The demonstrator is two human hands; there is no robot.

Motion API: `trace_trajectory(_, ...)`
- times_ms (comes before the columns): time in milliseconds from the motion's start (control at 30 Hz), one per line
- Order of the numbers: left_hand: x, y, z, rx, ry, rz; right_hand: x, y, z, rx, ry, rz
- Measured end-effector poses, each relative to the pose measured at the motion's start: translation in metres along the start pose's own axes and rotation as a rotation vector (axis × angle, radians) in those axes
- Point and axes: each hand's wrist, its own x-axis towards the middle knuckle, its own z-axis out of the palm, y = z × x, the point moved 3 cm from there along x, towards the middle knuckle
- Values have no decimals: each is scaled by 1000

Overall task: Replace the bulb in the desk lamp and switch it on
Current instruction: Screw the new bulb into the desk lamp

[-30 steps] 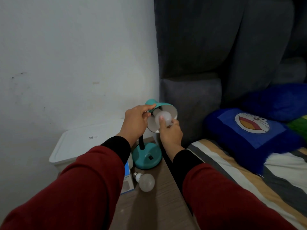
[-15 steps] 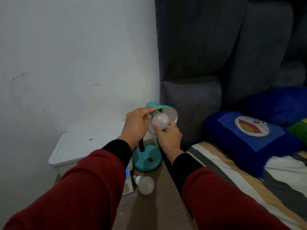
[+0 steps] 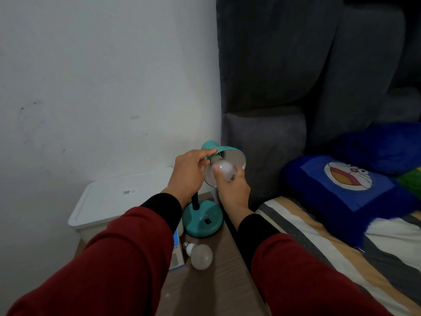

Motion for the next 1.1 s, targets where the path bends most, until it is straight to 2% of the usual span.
trace_trajectory(100,0,0,0,-10,2,-3,-1,-1,-1,-41,-11,-66)
trace_trajectory(233,0,0,0,0,8,12,-1,-1,-2,-3,-38,-20)
trace_trajectory(400,-1,1,1,-11,15,15,-2,-4,-3,-55,-18,-75)
trace_trajectory(533,0,0,0,2,16,21,0,-2,-1,-2,-32,13)
trace_trajectory(1000,0,-1,1,-12,18,19,-2,-5,0,-71,-11,-74)
trace_trajectory(1100,0,-1,0,-5,21,18,-1,-5,-2,-52,-21,-32)
